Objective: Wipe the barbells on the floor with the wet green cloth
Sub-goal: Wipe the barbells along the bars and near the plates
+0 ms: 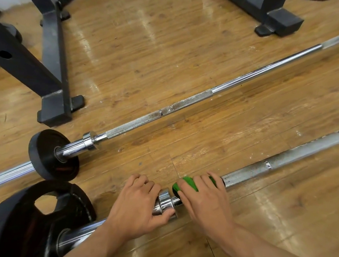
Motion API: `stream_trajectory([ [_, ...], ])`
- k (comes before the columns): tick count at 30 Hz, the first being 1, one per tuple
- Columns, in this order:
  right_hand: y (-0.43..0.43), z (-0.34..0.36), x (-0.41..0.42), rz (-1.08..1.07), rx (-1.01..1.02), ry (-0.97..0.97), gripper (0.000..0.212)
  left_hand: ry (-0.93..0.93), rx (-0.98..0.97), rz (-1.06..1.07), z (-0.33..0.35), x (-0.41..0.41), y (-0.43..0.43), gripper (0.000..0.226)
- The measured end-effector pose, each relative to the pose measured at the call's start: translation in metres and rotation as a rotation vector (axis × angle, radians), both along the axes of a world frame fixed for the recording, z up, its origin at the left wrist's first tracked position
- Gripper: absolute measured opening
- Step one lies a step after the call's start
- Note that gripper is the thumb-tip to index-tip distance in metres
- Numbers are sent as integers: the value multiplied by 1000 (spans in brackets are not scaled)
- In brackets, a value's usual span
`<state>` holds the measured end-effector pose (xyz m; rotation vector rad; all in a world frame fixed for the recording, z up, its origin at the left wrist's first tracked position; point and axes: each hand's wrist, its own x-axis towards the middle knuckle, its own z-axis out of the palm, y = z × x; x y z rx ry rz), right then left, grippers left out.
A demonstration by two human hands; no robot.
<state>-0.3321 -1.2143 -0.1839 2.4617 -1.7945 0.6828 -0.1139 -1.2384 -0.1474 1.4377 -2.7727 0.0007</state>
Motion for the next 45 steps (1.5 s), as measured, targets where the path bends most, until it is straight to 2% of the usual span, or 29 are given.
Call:
stream_trajectory([
  [5, -3, 2, -5, 20, -17, 29, 26, -4, 19, 10, 1, 0, -2, 66],
  [10, -13, 4, -52, 99, -51, 127, 33, 3, 52, 15, 1, -1, -1, 66],
  [13, -23, 2, -94, 38, -43, 147, 33, 14, 72, 25, 1, 2, -1, 65],
  [19, -36, 11, -184, -191, -7, 191, 49, 16, 75, 31, -1, 0, 2, 64],
  [21, -37, 11, -191, -273, -19, 179, 45, 24, 73, 27, -1, 0, 3, 64],
  [25, -32, 9, -153, -434, 56, 16, 39, 34, 64, 18, -3, 2, 4, 66],
  [29, -11, 8, -76, -237, 58, -44, 35, 43, 52, 6, -4, 2, 3, 67],
  [32, 1, 3, -24, -53, 69, -20, 33, 36, 43, 4, -4, 1, 2, 66],
  [34, 0, 1, -20, 40, 44, 40, 33, 26, 45, 8, -3, 0, 1, 65],
  [37, -11, 1, -56, 142, -6, 134, 35, 39, 41, 12, -2, 0, 1, 65],
  [40, -24, 0, -120, 11, -37, 136, 36, 42, 34, 11, -1, 0, 1, 66],
  [45, -36, 9, -205, -235, 1, 192, 48, 30, 37, 13, -2, 0, 2, 68],
])
